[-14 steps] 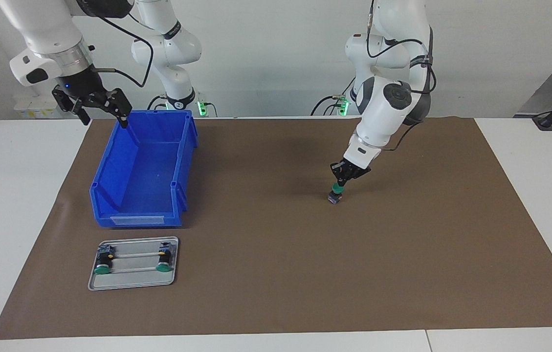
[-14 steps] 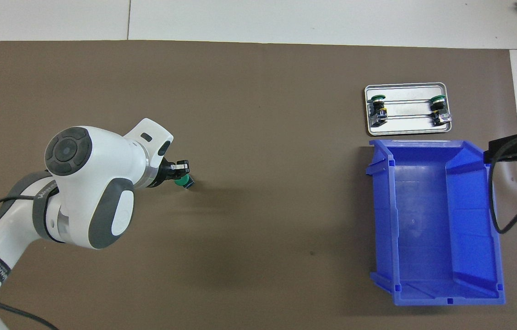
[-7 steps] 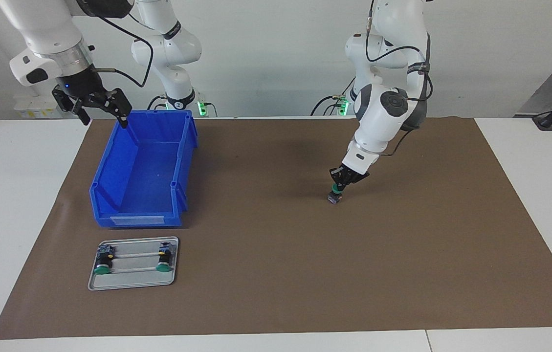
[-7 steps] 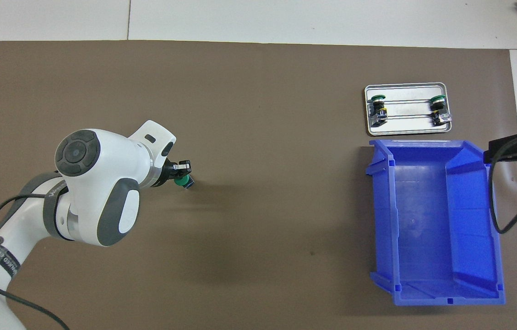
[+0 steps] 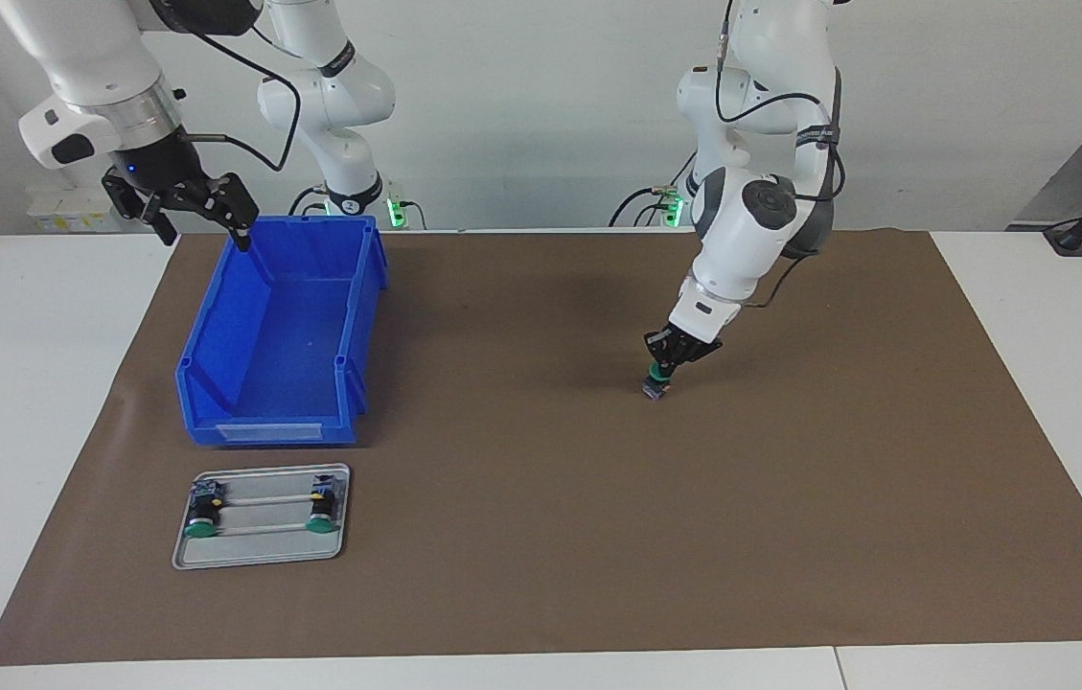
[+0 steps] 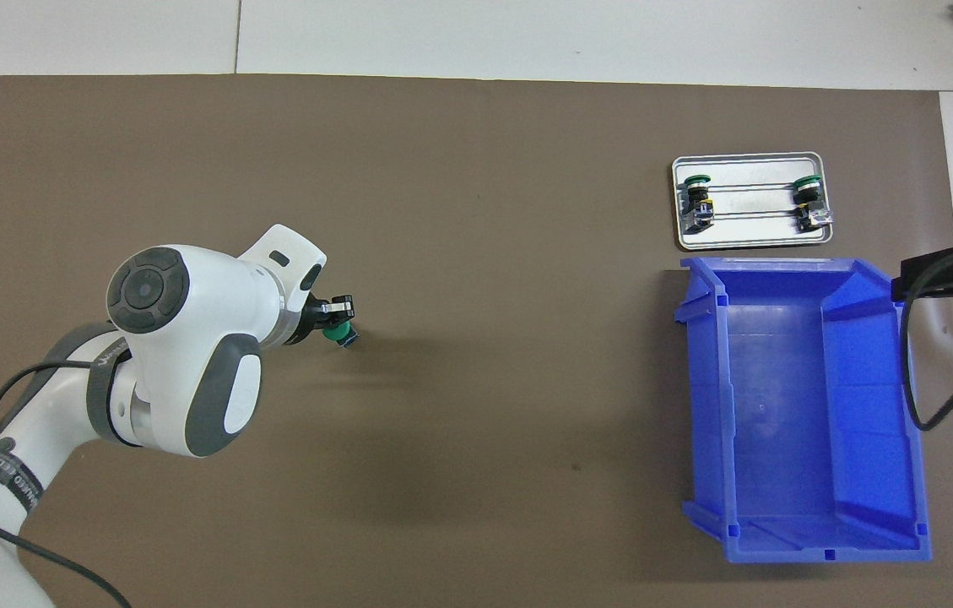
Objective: Place and press button with both arms
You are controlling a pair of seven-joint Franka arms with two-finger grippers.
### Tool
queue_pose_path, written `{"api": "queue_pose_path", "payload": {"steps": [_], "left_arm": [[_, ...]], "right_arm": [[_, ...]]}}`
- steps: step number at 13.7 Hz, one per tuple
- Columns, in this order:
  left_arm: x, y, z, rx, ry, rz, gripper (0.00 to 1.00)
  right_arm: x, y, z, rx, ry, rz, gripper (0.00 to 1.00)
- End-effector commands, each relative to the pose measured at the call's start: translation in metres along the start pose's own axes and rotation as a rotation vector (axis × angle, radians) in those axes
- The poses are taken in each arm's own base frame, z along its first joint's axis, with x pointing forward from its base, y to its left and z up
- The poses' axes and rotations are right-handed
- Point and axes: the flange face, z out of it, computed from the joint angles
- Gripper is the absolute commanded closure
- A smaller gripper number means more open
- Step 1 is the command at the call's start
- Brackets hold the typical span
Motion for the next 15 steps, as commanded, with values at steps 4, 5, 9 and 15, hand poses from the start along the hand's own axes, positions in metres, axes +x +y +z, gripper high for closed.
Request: {"api": "queue_pose_path", "payload": {"steps": [4,5,9,15], "left_arm": [[-0.008,-0.002,0.019,0.026,-0.009,-0.002,0.89],[-0.006,-0.003,0.015,0.027,-0.014,-0.002,0.77],[0.014,-0.003,-0.036,0.034,-0.076,-0.016,0.41],[0.037,-0.032,-0.121,0.033,-0.126,-0.045,0.21]], "right_arm": [[-0.005,0.001,-0.002,0.014,0.006,0.006,0.00],[-0.005,0.001,-0.002,0.014,0.006,0.006,0.00],[-0.005,0.001,-0.002,0.014,0.006,0.006,0.00],[-0.004,0.000,-0.003,0.014,0.012,0.006,0.00]]}}
